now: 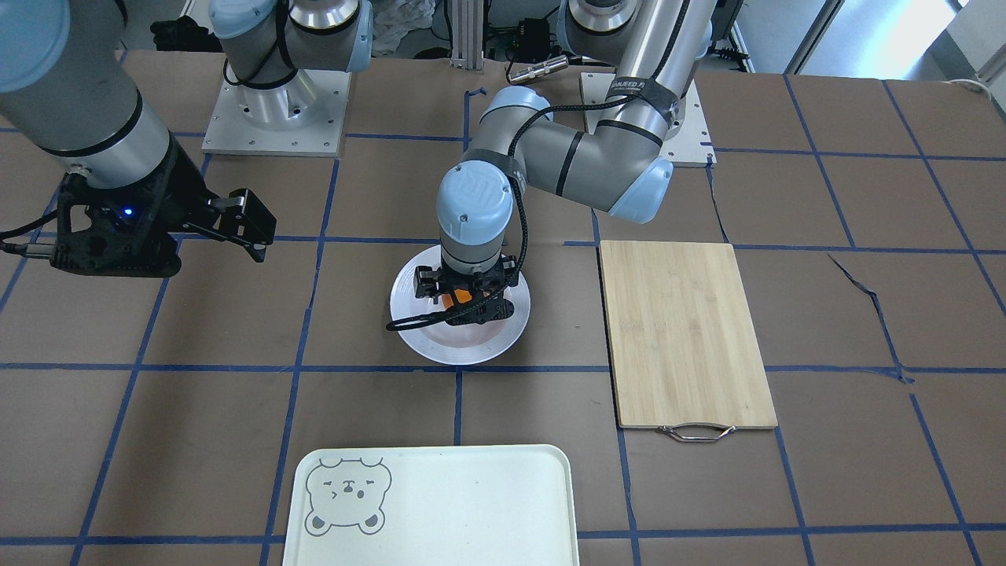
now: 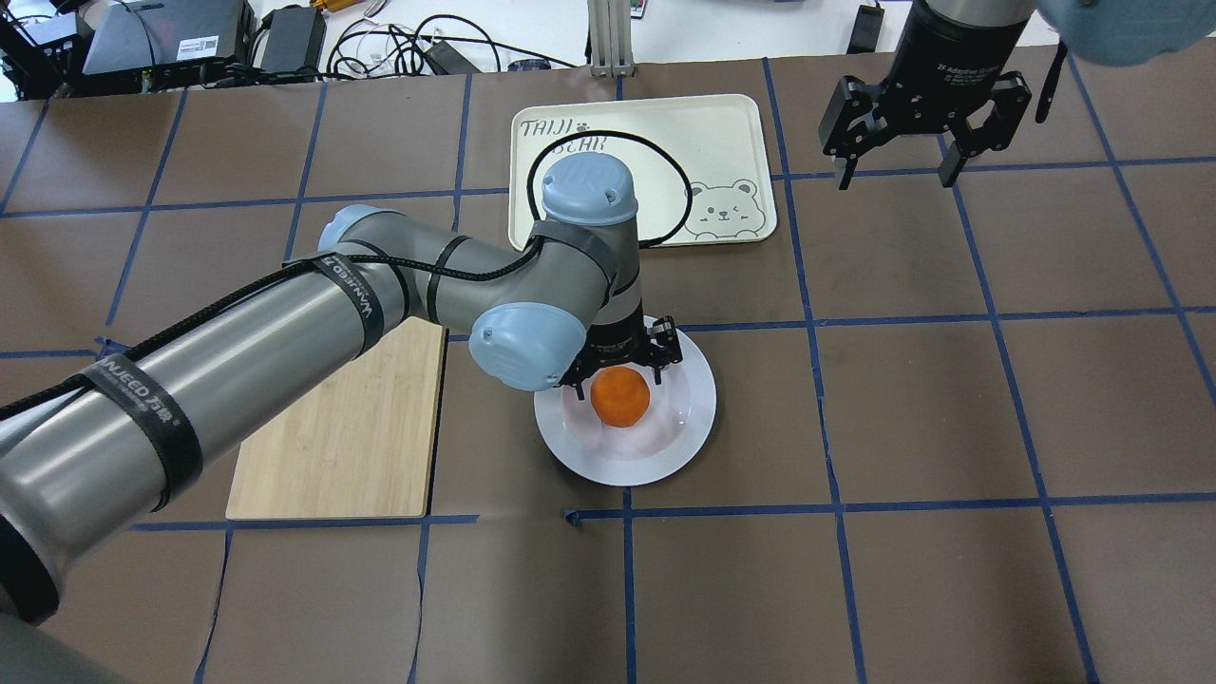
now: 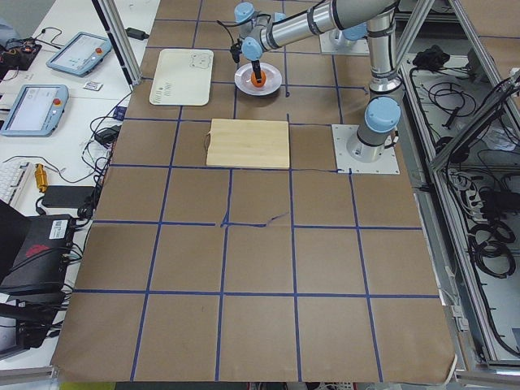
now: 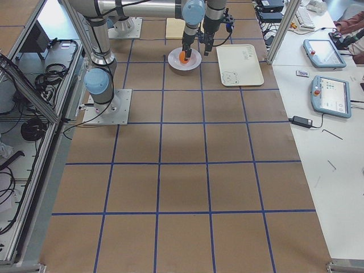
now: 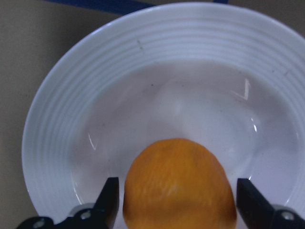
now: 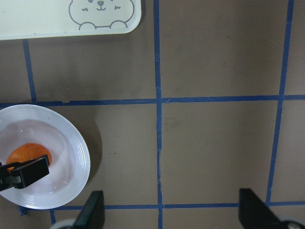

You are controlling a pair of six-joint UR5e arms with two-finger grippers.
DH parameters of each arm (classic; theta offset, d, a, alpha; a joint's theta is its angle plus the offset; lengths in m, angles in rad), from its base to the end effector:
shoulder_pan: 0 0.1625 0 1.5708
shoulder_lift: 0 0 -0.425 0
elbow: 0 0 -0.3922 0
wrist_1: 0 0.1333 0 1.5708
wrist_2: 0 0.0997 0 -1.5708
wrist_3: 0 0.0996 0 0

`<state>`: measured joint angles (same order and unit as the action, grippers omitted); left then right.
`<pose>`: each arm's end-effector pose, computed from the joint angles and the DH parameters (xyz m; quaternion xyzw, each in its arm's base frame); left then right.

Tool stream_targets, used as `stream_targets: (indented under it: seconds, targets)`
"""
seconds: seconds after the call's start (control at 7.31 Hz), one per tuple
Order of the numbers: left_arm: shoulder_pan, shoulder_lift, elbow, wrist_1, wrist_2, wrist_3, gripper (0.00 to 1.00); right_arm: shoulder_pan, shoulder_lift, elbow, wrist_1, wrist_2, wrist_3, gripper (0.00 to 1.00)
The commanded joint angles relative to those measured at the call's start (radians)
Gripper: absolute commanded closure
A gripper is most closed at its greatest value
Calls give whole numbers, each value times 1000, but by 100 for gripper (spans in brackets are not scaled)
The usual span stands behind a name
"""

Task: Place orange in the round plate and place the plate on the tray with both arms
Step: 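Carry the orange with the left gripper and release it onto the white plate, then raise the left gripper back toward its start while the right gripper moves toward the plate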

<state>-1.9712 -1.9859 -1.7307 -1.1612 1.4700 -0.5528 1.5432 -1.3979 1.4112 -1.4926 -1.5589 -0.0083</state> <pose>-0.3591 -0.4806 0.2240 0.0799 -0.9921 -0.0963 0.0068 0.1191 -0.5590 0.4677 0.0099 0.9989 0.0456 0.0068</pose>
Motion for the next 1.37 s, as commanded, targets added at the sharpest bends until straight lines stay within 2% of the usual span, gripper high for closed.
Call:
stream_targets:
  seconds: [0.0, 0.14, 0.41, 0.55, 0.68, 0.82, 1.09, 1.23]
  targets:
    - [62, 92, 23, -49, -4, 95, 0, -2, 5, 0, -2, -1, 7, 0]
    - [136, 134, 42, -181, -10, 202, 0, -2, 26, 3, -2, 0, -2, 0]
    - [254, 238, 89, -302, -1, 254, 0, -44, 65, 6, -3, 6, -10, 0]
    - [297, 284, 108, -304, 10, 254, 0, -58, 95, 21, -8, 14, -12, 0]
    - [308, 339, 108, -302, 41, 255, 0, -61, 141, 40, -61, 20, -9, 0]
    - [308, 399, 103, -301, 71, 290, 0, -49, 151, 82, -145, 29, -10, 0]
    - [313, 464, 91, -291, 79, 362, 0, -46, 157, 241, -385, 202, -48, 0]
    - [316, 469, 95, -301, 82, 369, 0, -46, 151, 327, -522, 227, -53, 0]
